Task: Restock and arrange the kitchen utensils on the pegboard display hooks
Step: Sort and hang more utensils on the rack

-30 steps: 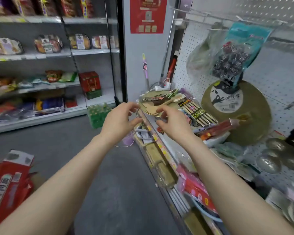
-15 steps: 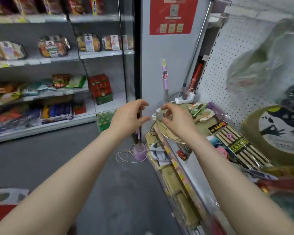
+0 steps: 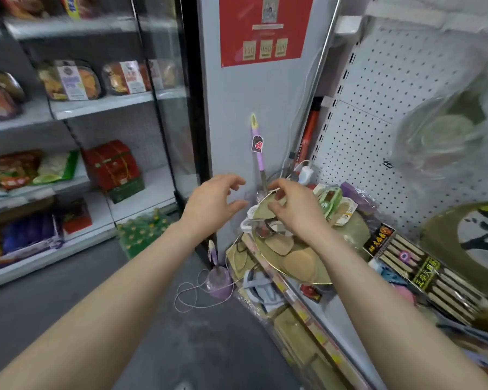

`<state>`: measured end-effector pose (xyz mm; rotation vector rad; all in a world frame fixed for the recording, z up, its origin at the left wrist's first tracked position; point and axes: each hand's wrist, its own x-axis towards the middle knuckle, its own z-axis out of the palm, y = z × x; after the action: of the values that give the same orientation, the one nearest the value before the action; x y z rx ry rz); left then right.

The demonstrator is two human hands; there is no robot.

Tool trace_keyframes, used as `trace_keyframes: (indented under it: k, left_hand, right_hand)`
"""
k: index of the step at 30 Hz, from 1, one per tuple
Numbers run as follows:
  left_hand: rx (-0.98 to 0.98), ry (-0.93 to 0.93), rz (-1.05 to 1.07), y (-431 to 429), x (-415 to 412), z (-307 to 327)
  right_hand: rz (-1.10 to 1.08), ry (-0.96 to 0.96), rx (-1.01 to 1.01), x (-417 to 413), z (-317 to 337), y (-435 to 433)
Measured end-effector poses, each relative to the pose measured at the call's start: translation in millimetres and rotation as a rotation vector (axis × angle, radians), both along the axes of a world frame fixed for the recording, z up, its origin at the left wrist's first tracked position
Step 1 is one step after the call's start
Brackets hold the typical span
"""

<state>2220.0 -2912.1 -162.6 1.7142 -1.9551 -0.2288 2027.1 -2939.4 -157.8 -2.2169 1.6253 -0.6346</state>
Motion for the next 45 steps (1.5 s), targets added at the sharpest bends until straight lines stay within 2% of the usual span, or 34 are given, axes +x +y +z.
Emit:
trace_keyframes:
  k: [6, 14, 28, 38, 41, 45]
  left_hand:
    - [0.078, -0.009, -0.201, -74, 22, -11]
    - [0.203, 0.033, -0.412, -149, -11, -55]
    - [0.406, -0.025, -0.522, -242, -75, -145]
    - [0.58, 0.022, -0.638, -294, -133, -209]
    - [0.577, 0.051, -0.673, -303, -147, -219]
    - [0.532, -0.008, -0.66, -320, -168, -243]
  right_hand:
    - [-0.207, -0.007, 0.068, 23, -22, -37]
    - [-0.509, 0.007, 0.14, -14, -60, -66]
    - [-0.789, 0.0, 0.42, -71, -140, -117]
    - [-0.967, -0.076, 0.477, -95, -185, -156]
    - [-0.994, -0.07, 0.472, -97, -195, -177]
    - [-1.063, -0.103, 0.457, -99, -214, -202]
